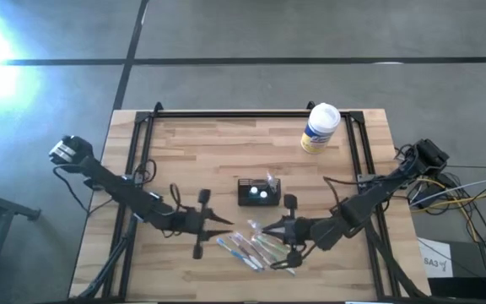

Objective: Pick & Place toothbrushing station
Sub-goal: Put the right blue toothbrush into the black mesh organizer

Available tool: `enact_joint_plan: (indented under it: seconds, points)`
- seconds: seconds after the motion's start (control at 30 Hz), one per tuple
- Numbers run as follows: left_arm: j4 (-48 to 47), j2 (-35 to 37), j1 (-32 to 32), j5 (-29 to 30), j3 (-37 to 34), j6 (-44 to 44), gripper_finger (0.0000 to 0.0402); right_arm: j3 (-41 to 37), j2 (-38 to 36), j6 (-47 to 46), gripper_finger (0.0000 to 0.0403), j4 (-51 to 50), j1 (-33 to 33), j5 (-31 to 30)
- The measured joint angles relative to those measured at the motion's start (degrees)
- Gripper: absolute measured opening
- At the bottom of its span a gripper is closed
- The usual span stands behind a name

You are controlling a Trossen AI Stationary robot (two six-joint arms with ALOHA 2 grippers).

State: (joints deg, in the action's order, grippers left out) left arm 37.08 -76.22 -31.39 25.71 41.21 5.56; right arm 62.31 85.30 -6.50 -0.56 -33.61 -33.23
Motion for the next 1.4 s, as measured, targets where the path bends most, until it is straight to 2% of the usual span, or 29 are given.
enact_joint_plan:
  seconds: [0.1, 0.23, 0.37, 0.53, 0.67, 0.93, 1.07, 1.17, 1.27, 1.4]
  points:
    - [-0.11, -1.97, 0.93, -2.21, 2.38, 0.37, 0.0147, -0.33, 0.02, 3.52, 0.0017, 5.07, 0.42, -0.02]
    - [-0.1, -3.91, 1.9, -2.31, 4.56, 1.52, 0.0215, -0.84, 0.24, 7.21, 0.0017, 9.35, 0.92, 0.02]
    - [-0.11, -5.74, 2.46, -2.28, 5.47, 1.76, 0.0251, -0.97, 1.07, 10.91, 0.0017, 14.18, 1.53, 0.09]
    - [2.27, -8.5, 3.48, -3.42, 6.71, 1.84, 0.0257, -0.95, 2.93, 15.82, 0.0017, 22.99, 2.15, 1.31]
    - [2.69, -9.64, 3.92, -7.08, 8.52, 1.84, 0.0257, -0.84, 4.39, 16.36, 0.0017, 24.3, 3.26, 2.28]
    - [2.88, -9.73, 4.75, -7.26, 9.12, 1.49, 0.0256, -0.84, 6.36, 16.84, 0.0017, 28.18, 3.94, 2.27]
    - [2.78, -9.73, 5.56, -7.25, 9.05, 0.75, 0.0244, -0.84, 6.71, 17.04, 0.0017, 28.74, 3.94, 2.23]
    - [2.75, -9.72, 5.88, -7.23, 9.03, 0.66, 0.0215, -0.84, 6.73, 17.16, 0.0017, 28.68, 3.94, 2.23]
    - [2.68, -9.71, 6.18, -7.25, 8.99, 0.84, 0.0164, -0.84, 6.73, 17.13, 0.0017, 28.79, 3.94, 2.23]
    - [1.78, -9.72, 6.2, -7.24, 8.9, 2.08, 0.0063, -0.84, 6.73, 17.13, 0.0017, 28.77, 3.9, 2.23]
